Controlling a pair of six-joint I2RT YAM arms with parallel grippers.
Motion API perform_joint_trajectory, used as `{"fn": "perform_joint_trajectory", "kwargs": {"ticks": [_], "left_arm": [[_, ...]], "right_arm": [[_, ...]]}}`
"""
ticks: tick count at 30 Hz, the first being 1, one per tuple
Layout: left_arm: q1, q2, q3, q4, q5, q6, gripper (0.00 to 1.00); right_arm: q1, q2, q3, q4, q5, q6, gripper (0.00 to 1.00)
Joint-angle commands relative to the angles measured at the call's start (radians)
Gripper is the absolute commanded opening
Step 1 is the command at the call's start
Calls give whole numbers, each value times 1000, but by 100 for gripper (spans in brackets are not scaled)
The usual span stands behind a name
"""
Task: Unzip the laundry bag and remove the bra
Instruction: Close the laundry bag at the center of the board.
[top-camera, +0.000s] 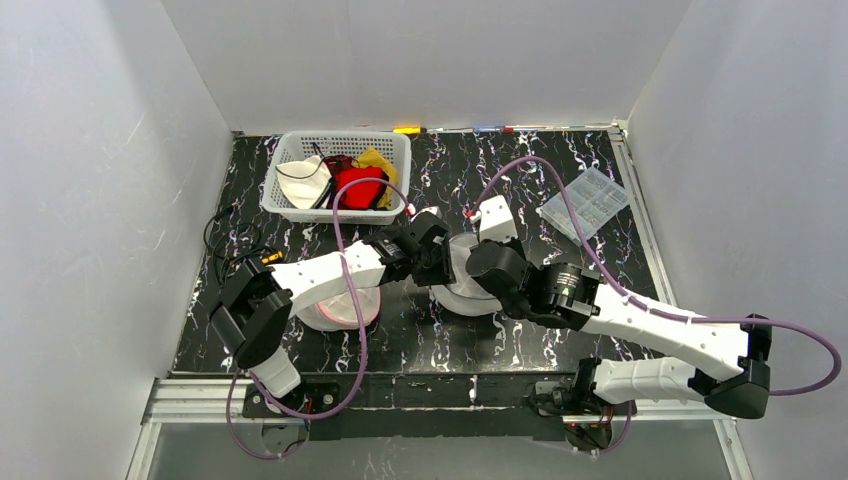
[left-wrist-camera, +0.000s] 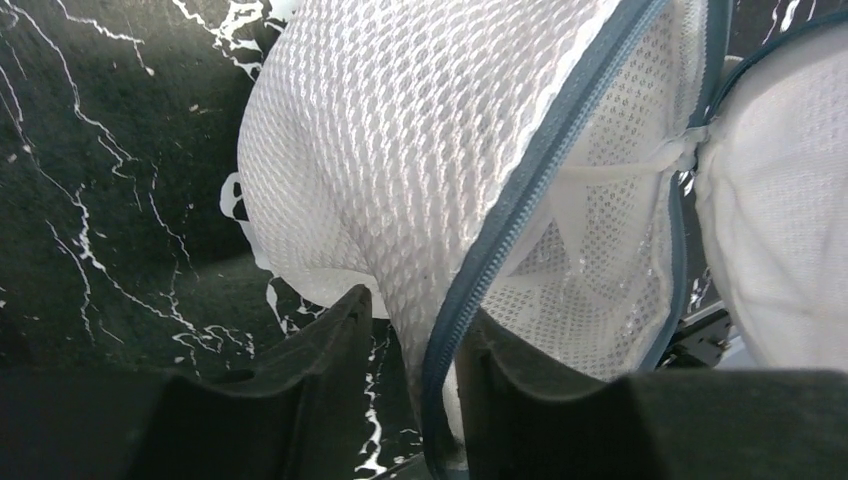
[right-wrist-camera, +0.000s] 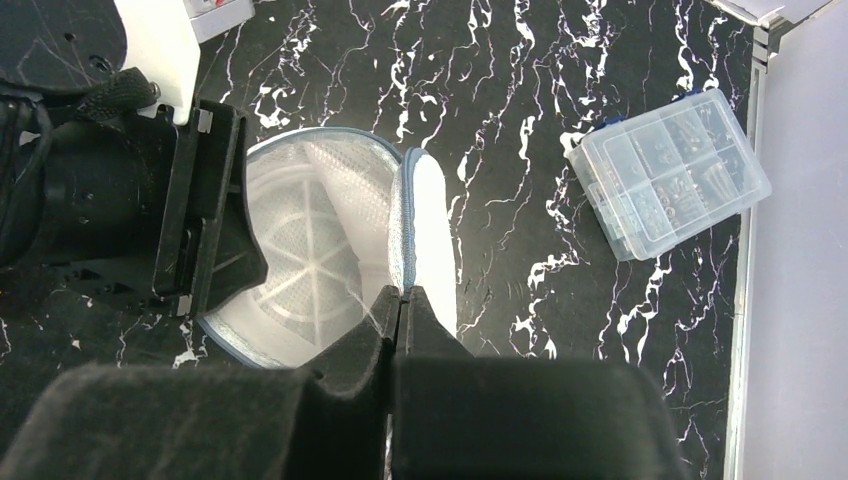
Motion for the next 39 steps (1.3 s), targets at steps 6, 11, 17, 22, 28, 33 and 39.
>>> {"fn": "perform_joint_trajectory", "kwargs": {"ticks": [6,11,17,22,28,33,39], "left_arm": [[2,-127,-37,-29,18,15,52],[3,-207,-71,-76,-12,16,64],[3,-308,-119,-96,-34,12,67],[4,-367,-193,-100,-85,-12,66],[2,-396,-260,-85,-98,-25,64],[3,-427,-289,-96,-128,-26,62],[3,-454,-302,-113,-153,-20,61]], "right_arm": [[-1,40,31,90,-18,13,1],[0,75,44,114,-36,7,1],[-1,105,44,167,-67,3,1],[-2,144,53,212,-105,3,1],[0,199,60,256,-160,6,1],[-2,226,57,287,-203,14,1],[-1,250,46,320,-243,19,18]]}}
